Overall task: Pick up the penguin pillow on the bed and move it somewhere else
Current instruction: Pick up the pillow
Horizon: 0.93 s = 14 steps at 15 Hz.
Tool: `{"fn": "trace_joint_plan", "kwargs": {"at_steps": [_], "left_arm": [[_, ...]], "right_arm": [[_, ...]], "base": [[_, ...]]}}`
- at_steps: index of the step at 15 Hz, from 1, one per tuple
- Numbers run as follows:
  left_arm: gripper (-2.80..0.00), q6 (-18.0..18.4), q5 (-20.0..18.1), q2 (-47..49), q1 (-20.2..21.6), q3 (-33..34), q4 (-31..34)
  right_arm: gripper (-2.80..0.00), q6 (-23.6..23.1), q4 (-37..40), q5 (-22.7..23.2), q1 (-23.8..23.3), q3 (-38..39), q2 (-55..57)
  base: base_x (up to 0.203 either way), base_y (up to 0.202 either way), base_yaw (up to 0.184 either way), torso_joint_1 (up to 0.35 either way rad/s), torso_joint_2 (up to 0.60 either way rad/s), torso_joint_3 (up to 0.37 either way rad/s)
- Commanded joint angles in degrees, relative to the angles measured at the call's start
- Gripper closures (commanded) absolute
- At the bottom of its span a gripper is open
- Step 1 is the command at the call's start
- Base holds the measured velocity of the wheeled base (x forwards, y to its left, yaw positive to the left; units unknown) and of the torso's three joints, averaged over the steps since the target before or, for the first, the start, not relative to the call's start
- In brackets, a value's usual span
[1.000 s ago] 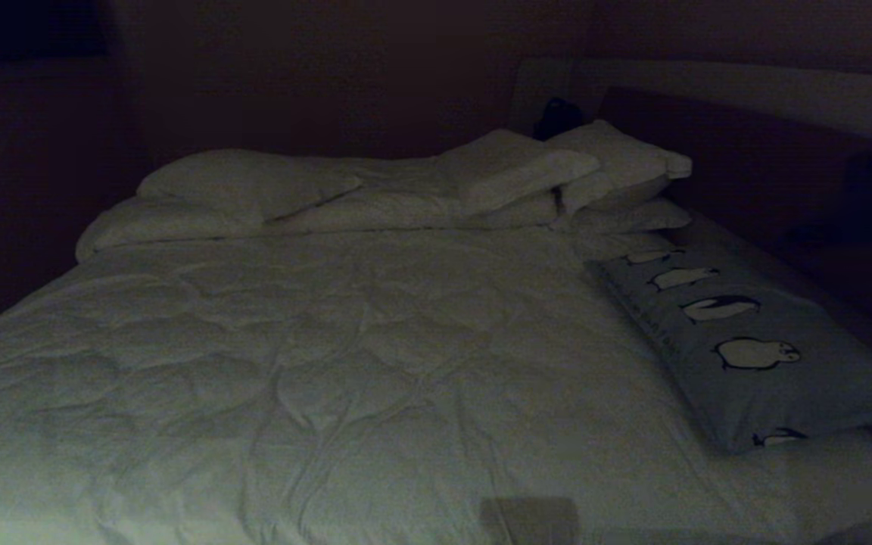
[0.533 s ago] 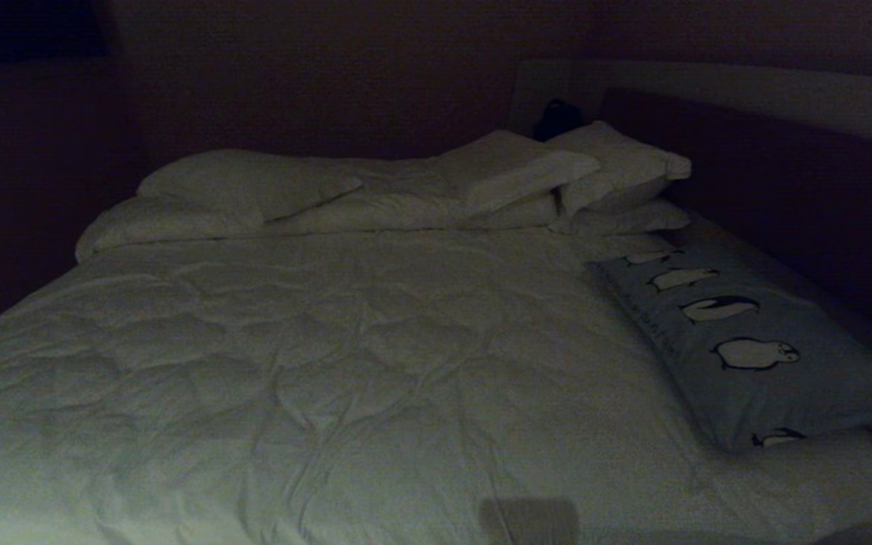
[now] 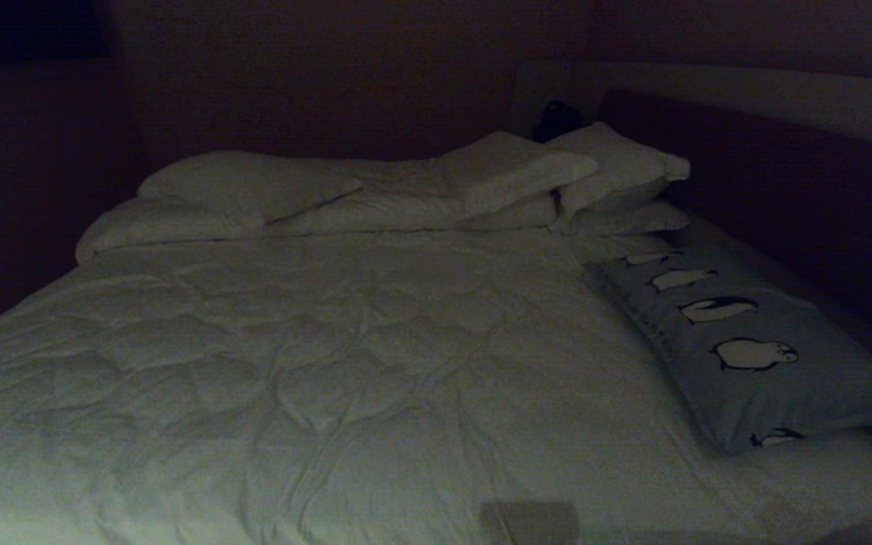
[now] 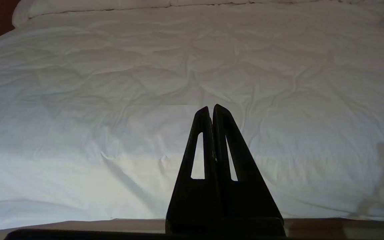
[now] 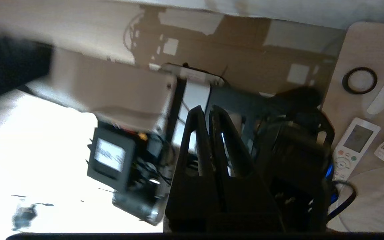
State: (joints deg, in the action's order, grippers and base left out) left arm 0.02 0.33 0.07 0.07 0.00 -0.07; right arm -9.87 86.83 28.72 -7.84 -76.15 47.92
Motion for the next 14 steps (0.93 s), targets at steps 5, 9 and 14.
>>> {"fn": "trace_joint_plan", "kwargs": {"at_steps": [5, 9, 14], "left_arm": [[0.0, -0.02, 0.02, 0.01, 0.01, 0.0, -0.01], [0.0, -0.02, 0.02, 0.01, 0.01, 0.0, -0.01], [0.0, -0.02, 0.02, 0.01, 0.01, 0.0, -0.01]], "right_arm": [[0.0, 2.29, 3.12, -0.98, 8.08, 7.75, -24.23], [0.0, 8.13, -3.06, -5.3, 9.54, 13.08, -34.93], [0.0, 15.12, -24.31, -10.56, 8.48, 23.56, -45.44]], "base": [[0.0, 0.0, 0.0, 0.0, 0.0, 0.0], [0.0, 0.0, 0.0, 0.0, 0.0, 0.0], [0.0, 0.0, 0.0, 0.0, 0.0, 0.0]]}}
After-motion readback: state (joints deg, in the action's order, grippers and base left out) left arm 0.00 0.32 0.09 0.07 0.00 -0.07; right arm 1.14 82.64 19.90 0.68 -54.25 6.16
